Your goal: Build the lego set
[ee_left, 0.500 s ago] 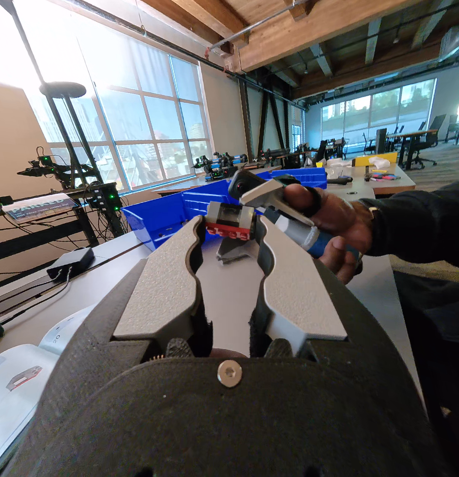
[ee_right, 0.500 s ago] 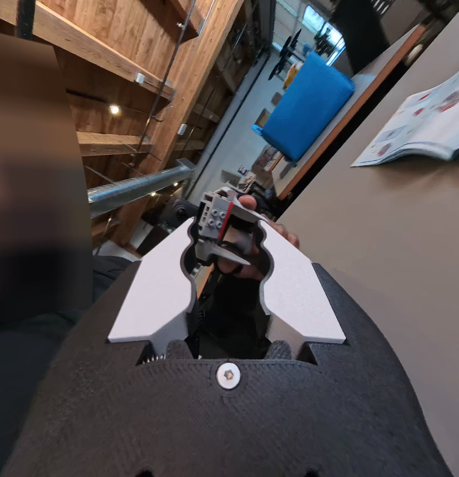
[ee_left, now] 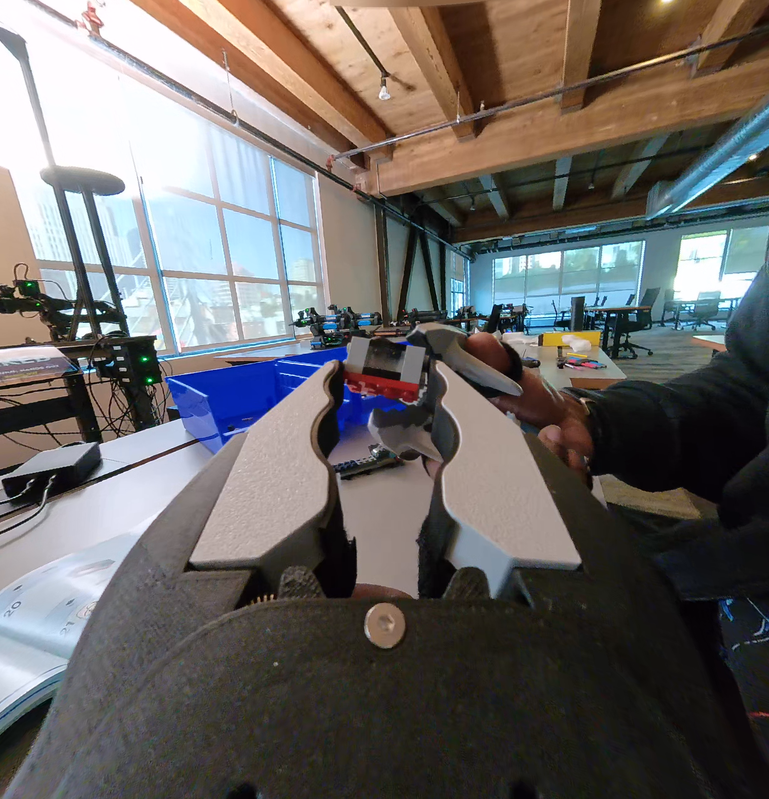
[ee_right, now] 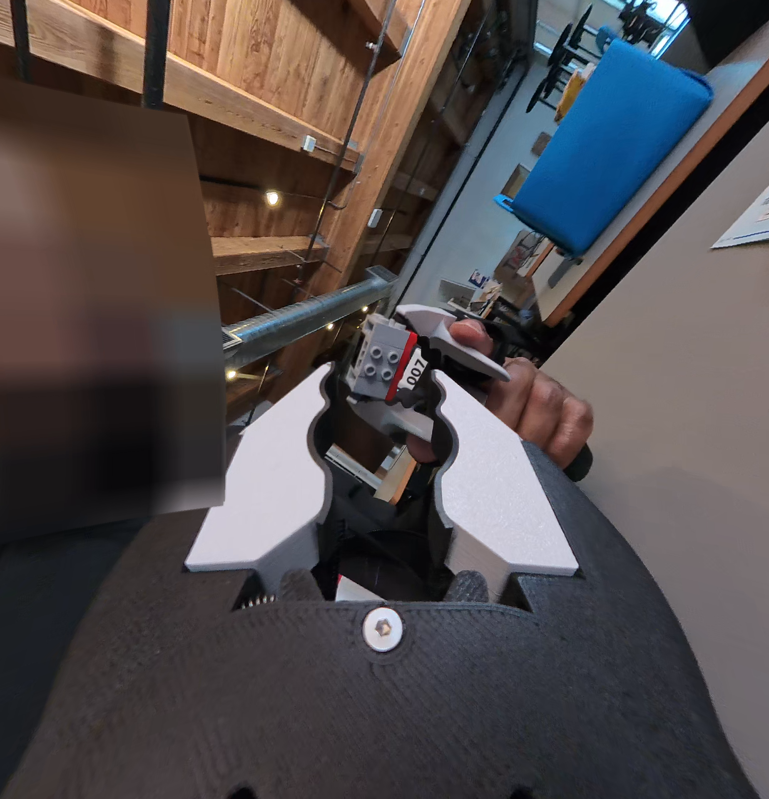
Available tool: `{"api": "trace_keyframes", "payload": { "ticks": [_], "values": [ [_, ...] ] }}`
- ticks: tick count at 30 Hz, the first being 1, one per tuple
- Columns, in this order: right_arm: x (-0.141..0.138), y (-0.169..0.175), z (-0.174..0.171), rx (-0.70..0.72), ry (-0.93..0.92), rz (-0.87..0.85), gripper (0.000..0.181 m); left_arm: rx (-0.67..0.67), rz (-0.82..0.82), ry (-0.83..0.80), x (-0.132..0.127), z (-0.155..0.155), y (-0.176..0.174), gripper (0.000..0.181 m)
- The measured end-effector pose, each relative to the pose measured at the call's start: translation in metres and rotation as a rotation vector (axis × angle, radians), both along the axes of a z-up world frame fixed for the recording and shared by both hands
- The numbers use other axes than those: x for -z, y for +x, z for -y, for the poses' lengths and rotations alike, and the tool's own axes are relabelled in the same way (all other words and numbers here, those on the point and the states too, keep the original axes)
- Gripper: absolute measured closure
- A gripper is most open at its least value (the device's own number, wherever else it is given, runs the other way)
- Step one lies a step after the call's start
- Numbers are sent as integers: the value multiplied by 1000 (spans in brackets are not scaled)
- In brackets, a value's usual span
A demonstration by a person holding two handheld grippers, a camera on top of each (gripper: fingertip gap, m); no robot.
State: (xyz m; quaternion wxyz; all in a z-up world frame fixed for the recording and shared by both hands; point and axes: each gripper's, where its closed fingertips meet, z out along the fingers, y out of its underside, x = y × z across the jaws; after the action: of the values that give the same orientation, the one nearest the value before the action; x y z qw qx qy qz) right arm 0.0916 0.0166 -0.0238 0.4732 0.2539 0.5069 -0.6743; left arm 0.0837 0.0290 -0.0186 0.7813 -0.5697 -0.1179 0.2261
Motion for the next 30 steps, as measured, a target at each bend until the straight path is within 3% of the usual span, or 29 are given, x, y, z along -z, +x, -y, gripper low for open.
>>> {"api": "trace_keyframes", "payload": {
  "ticks": [5, 9, 13, 16, 21, 30],
  "values": [
    [0, 4, 0, -11, -5, -20, 159, 2, -13, -22, 2, -3, 2, 142],
    [2, -2, -1, 49, 30, -85, 161, 4, 30, -28, 7, -3, -2, 142],
    [5, -13, -4, 161, 102, -201, 161, 81, 185, -37, 20, -3, -5, 126],
    [16, -21, -5, 247, 239, -365, 160, 227, 373, 103, 16, 6, -4, 123],
    [24, -23, -3, 301, 381, -553, 160, 334, 639, 264, 24, 14, -19, 135],
    [28, -18, 4, 305, 440, -655, 160, 410, 698, 312, 23, 8, -17, 155]
  ]
}}
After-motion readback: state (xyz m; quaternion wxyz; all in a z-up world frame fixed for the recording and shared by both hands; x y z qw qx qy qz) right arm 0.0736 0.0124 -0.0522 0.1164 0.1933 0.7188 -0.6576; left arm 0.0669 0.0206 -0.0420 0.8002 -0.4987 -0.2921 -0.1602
